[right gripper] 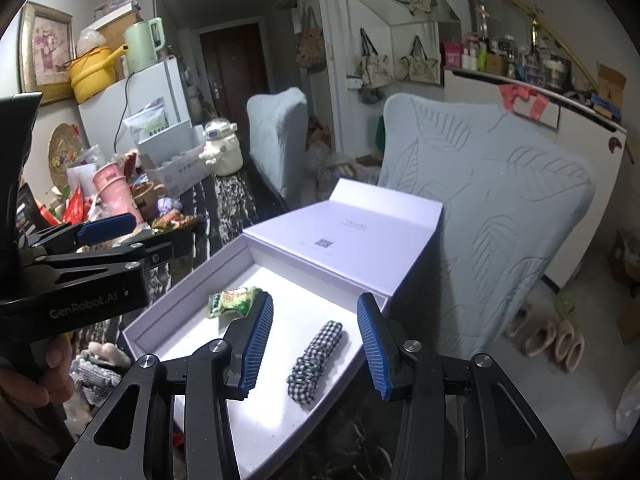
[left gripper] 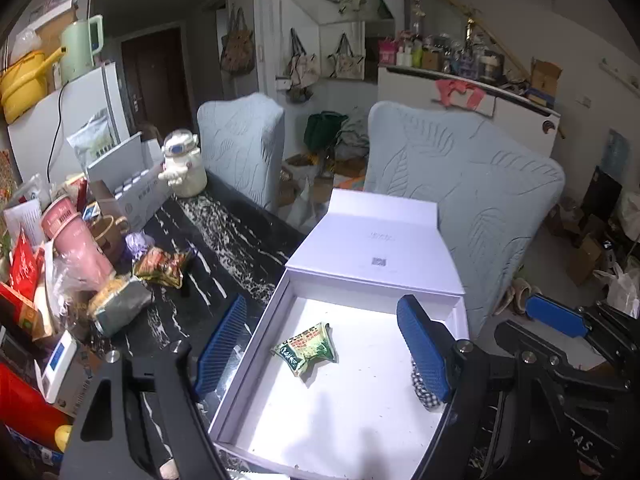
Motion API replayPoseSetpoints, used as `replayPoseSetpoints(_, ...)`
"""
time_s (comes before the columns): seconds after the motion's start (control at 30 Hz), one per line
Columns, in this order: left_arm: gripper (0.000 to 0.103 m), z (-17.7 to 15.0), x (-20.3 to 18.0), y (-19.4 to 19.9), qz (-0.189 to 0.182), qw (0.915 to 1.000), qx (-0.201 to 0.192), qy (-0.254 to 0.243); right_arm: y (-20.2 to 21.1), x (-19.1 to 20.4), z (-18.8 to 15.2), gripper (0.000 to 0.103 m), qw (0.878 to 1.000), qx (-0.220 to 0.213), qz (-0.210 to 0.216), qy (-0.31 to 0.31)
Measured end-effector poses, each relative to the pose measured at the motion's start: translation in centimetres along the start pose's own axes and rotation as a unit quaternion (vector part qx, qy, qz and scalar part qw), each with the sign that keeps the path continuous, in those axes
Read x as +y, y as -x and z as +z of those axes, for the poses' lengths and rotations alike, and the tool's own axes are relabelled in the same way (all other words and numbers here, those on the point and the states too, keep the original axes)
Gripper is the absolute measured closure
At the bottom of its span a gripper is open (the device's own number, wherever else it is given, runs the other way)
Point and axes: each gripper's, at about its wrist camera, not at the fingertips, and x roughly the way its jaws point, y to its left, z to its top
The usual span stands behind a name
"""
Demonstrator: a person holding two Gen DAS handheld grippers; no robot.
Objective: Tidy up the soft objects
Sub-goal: 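Withdraw both open tools from the box back toward the table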
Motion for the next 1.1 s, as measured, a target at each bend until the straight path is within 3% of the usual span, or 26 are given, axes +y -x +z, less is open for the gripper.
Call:
replayPoseSetpoints(0.53, 0.025, -1.3, 0.4, 9.8, -0.011, 0.9978, -0.064, -0.011, 8.0, 3.4, -0.5, 0.055, 0.998, -0.062, -0.012, 0.025)
replayPoseSetpoints(0.77, 0.024, -3.0, 1.1, 13.4, -0.008, 0.9974, -0.071, -0.012, 11.3, 4.8, -1.8, 0.038, 0.997, -0.076, -0.013, 0.024)
replayPoseSetpoints(1.1, 0.020, -6.1, 1.2, 17.7, -0.017, 0.9975, -0.065, -0.021, 15.2, 6.7, -4.2, 0.028, 0.995, -0.095, -0.002, 0.034)
